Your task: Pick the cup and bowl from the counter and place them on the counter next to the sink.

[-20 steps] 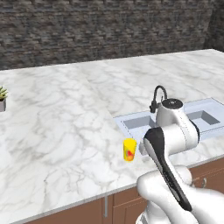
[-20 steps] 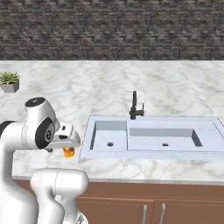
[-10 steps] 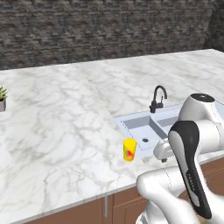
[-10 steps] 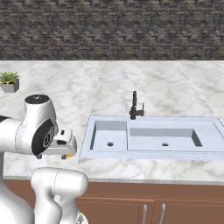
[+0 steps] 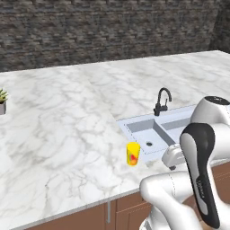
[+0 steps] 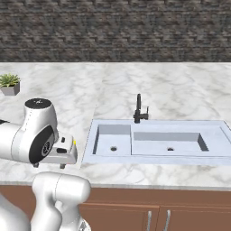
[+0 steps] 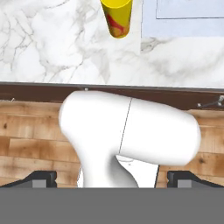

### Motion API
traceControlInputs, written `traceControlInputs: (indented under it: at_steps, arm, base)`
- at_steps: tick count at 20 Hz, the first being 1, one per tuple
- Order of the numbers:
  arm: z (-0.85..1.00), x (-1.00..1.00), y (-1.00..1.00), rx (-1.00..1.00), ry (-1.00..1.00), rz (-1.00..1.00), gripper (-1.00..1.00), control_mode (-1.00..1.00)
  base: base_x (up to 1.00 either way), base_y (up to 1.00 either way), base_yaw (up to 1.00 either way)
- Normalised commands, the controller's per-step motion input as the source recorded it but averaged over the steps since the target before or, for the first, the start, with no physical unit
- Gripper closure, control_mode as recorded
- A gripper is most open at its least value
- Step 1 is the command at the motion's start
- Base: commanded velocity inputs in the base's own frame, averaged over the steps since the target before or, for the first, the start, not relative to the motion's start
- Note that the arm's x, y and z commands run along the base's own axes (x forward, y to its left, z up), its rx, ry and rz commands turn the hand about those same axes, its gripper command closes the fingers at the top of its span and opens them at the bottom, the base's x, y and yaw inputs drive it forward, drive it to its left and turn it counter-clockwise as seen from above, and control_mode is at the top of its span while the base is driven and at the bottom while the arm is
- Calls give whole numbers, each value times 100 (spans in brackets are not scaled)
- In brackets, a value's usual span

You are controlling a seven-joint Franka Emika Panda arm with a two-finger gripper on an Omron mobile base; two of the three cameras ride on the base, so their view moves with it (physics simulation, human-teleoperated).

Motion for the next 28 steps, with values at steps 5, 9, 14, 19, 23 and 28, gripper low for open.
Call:
traceControlInputs:
  at_steps: [5, 9, 14, 19, 23, 28]
  arm:
    - [0, 0, 0, 0, 0, 0, -100, -100]
    - [0, 0, 0, 0, 0, 0, -100, 100]
    - [0, 0, 0, 0, 0, 0, -100, 100]
    - [0, 0, 0, 0, 0, 0, -100, 100]
    - [0, 0, 0, 0, 0, 0, -100, 100]
    - [0, 0, 0, 0, 0, 0, -100, 100]
  base:
    - [0, 0, 0]
    - [0, 0, 0]
    - [-8, 0, 0]
    - [-87, 4, -1]
    - [-79, 1, -2]
    - [-24, 0, 11]
